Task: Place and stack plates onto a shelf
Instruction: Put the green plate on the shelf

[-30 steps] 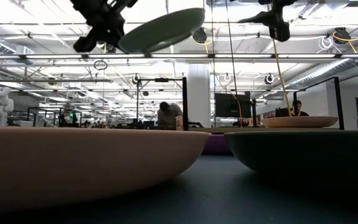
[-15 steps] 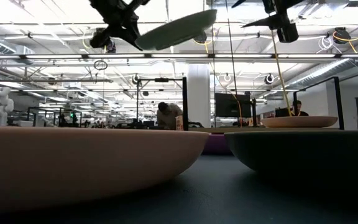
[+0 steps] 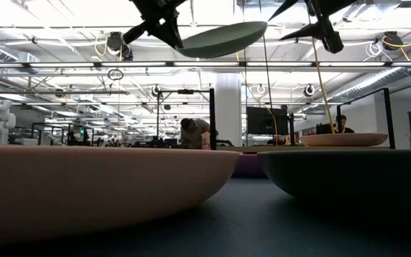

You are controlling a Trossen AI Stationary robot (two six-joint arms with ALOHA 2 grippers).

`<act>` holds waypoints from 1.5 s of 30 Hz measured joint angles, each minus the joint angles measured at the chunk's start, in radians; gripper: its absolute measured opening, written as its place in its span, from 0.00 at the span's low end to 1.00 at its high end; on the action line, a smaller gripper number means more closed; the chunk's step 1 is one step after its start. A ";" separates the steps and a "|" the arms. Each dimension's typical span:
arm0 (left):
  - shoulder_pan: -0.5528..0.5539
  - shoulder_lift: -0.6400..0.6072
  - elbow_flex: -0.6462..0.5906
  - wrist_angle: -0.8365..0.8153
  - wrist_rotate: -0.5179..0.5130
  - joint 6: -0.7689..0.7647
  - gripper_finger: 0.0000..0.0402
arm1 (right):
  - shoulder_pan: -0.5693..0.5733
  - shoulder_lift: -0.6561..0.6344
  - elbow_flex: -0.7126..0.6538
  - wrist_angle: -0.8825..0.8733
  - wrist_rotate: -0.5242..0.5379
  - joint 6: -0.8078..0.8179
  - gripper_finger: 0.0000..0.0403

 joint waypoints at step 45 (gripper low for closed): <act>-0.090 0.066 0.010 0.262 -0.350 0.090 0.06 | -0.067 0.002 0.000 0.153 0.235 -0.650 0.03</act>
